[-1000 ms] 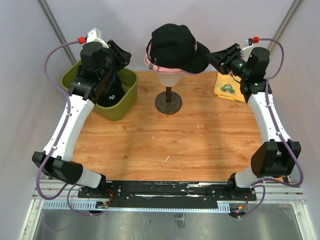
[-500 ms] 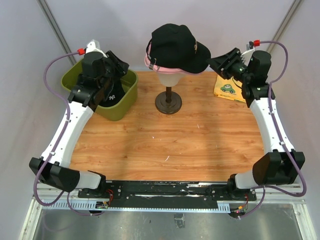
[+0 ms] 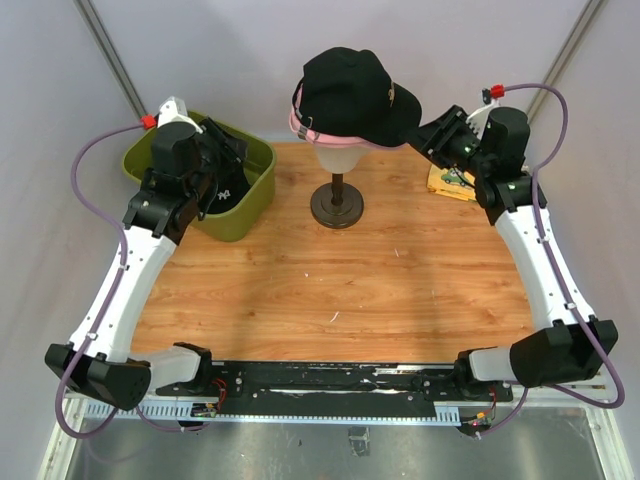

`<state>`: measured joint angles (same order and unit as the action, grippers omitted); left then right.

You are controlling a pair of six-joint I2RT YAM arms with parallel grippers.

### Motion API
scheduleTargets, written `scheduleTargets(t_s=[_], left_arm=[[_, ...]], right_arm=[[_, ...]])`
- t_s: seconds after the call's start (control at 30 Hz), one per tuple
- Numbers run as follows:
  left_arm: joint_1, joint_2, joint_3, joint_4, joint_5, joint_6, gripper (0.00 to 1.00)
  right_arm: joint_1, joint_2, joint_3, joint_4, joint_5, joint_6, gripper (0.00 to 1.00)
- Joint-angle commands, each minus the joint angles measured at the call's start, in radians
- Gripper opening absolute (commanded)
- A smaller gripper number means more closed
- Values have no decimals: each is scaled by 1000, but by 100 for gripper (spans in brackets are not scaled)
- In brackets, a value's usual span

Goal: Stack the hats
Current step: Pick up the hat from the bin.

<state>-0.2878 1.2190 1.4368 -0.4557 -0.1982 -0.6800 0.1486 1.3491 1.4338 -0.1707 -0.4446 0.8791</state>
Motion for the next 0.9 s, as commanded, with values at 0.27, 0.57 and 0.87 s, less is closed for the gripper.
scheduleTargets(t_s=[0.27,0.57,0.87], left_arm=[[10,-80,-80,-13,-38,-38,51],[10,-126,-126,-25,-50,-60,51],[12,-164,-137,-57,-73,-67,52]], right_arm=[[99,-77,-2,-110,115,-112,44],[180,-108,-3,-164,189,-165,44],[261,-135,-9,-191,251,-196,44]])
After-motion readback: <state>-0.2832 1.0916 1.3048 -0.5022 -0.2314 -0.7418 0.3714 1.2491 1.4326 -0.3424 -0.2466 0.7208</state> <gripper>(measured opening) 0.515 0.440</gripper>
